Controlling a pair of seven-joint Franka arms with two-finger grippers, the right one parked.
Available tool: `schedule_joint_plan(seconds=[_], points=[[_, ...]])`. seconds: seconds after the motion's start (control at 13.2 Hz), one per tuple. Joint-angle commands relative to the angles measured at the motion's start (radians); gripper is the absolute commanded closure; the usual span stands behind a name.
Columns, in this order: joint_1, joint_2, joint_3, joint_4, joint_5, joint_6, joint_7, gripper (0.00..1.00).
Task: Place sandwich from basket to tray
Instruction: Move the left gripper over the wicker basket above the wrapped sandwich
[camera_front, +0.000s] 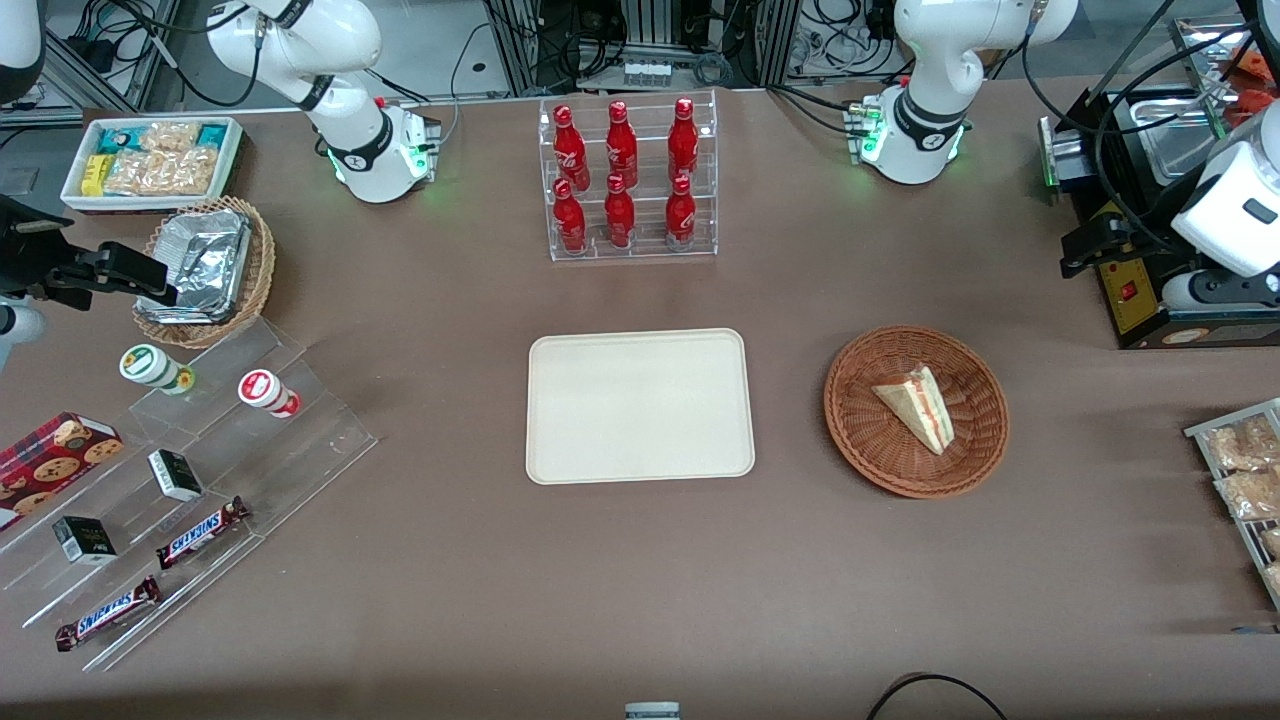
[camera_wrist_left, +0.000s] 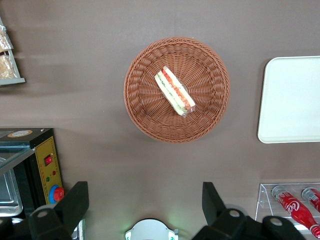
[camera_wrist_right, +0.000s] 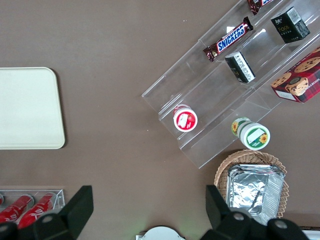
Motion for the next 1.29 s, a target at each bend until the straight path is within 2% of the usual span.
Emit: schedule_joint_plan(seconds=[0.0,0.3,0.98,1.21], points=[[-0.002,0.005,-0.01,0.012,0.015,0.012,0.018,0.0],[0.0,0.046,-0.017,-0.037,0.012,0.032,0.014,0.0],[-0.002,-0.012,-0.018,-0.457,0.009,0.418,-0.002,0.0],[-0.003,-0.026,-0.038,-0.58,0.009,0.573,-0.099,0.0]])
